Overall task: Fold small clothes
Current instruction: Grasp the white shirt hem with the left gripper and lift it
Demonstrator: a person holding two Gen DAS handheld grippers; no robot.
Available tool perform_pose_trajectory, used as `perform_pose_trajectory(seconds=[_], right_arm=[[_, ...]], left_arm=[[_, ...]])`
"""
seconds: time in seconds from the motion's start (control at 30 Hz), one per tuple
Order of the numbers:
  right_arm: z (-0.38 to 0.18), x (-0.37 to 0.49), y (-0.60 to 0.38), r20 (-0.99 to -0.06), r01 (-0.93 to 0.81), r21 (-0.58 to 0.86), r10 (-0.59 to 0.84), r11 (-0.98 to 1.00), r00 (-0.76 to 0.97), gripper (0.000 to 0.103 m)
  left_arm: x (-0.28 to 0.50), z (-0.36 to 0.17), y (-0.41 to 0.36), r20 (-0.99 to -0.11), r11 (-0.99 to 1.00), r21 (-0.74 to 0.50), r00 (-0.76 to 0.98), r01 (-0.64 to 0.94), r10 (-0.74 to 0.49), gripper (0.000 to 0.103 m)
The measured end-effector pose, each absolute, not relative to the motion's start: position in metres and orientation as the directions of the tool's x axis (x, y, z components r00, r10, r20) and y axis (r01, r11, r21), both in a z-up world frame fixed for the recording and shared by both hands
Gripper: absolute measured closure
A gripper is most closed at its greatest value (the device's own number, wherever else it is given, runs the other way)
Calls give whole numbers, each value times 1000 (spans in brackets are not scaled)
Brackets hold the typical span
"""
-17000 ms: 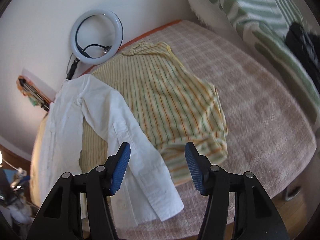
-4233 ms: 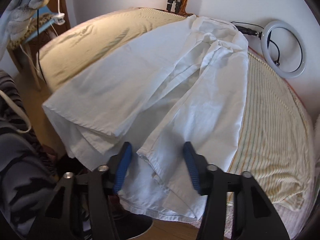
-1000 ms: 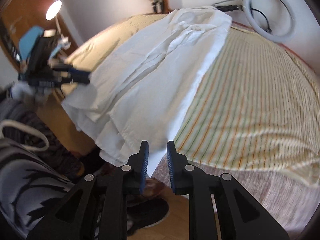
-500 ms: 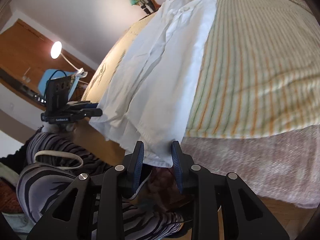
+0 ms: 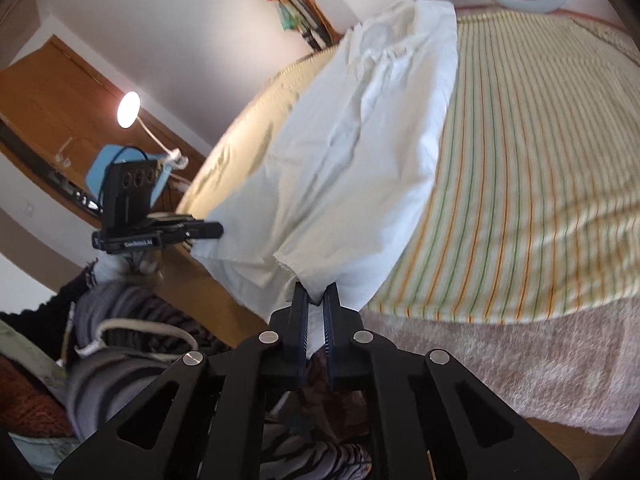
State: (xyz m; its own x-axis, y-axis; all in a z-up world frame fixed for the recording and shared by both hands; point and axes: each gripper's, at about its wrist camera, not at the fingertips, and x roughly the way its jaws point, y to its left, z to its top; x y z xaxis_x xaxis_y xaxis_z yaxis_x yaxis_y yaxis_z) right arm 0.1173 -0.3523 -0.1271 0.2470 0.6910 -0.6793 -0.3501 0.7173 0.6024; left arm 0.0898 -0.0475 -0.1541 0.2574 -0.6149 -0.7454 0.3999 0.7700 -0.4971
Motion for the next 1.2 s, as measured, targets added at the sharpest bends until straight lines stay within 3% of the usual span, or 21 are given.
perform_pose_trajectory(seconds=[0.43, 1.0, 1.1, 1.17, 1.2], right_arm=[[-87, 180, -370, -645, -310, 582, 659, 752, 388, 98], [-128, 303, -365, -736, -180, 556, 581, 812, 348, 96], [-131, 313, -369, -723, -164, 579, 596, 799, 350, 95], [-130, 315, -373, -706, -161, 594, 607, 788, 366, 86], [-128, 314, -376, -698, -160, 597, 607, 786, 379, 75]], left_arm=[[160, -116, -37, -672, 757, -543, 353, 364, -652, 100], [264, -156, -33, -739, 814, -520, 343, 257, -580, 98], [268, -159, -27, -727, 801, -551, 336, 234, -598, 83], [271, -158, -20, -728, 812, -548, 365, 199, -581, 46], [272, -156, -14, -715, 807, -562, 384, 182, -584, 44]])
